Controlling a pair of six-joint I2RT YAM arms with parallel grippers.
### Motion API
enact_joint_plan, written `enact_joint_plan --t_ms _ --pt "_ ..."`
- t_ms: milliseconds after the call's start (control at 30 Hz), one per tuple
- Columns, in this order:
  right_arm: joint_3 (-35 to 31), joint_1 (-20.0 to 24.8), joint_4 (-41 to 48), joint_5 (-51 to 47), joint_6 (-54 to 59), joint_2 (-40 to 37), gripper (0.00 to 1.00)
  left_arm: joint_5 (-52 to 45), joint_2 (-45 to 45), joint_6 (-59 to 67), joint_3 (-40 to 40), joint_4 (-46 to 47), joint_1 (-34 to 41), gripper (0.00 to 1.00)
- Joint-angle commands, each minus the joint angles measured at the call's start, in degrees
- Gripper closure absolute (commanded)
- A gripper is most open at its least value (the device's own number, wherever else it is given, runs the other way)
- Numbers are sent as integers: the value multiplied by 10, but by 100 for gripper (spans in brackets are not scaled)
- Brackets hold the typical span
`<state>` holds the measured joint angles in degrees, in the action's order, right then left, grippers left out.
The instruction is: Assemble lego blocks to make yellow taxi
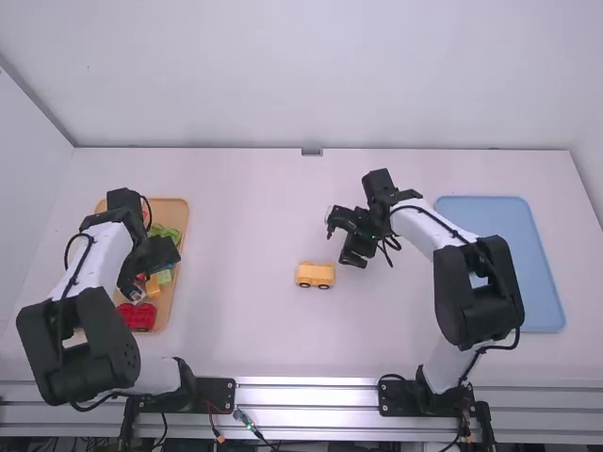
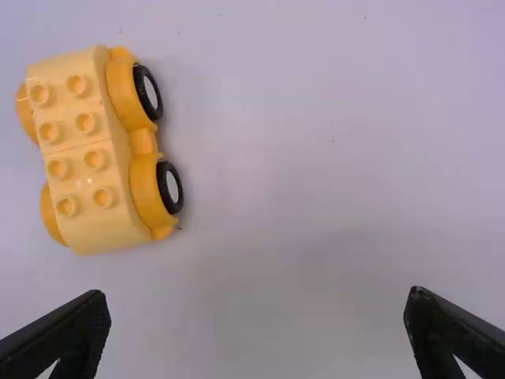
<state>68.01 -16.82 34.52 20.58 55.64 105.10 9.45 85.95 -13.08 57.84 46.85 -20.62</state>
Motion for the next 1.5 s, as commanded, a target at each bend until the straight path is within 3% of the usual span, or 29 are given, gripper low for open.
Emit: enact_joint_plan --t_ms 0,133,333,533,967,1167,1233,1467 --pt "23 -1 6 -4 -4 -13 1 60 -12 21 -7 -7 2 12" --pt "29 -2 5 -9 -3 -13 1 -58 -12 95 -22 -20 -16 23" --pt "30 -9 5 -10 -3 -13 1 -71 -12 99 -57 -58 -52 40" --pt "33 -9 5 -9 -4 -13 1 -76 -12 125 -78 -79 -88 41" --pt "37 -23 5 -16 -19 -13 1 -80 -12 163 -126 -134 -94 39" --pt "37 -31 5 -29 -18 -13 1 -88 -12 166 -136 -158 -96 44" --pt "37 -31 5 -28 -19 -13 1 -88 -10 166 -139 -163 -93 50" --pt "37 -31 5 -29 -19 -13 1 -84 31 163 -140 -185 -103 50"
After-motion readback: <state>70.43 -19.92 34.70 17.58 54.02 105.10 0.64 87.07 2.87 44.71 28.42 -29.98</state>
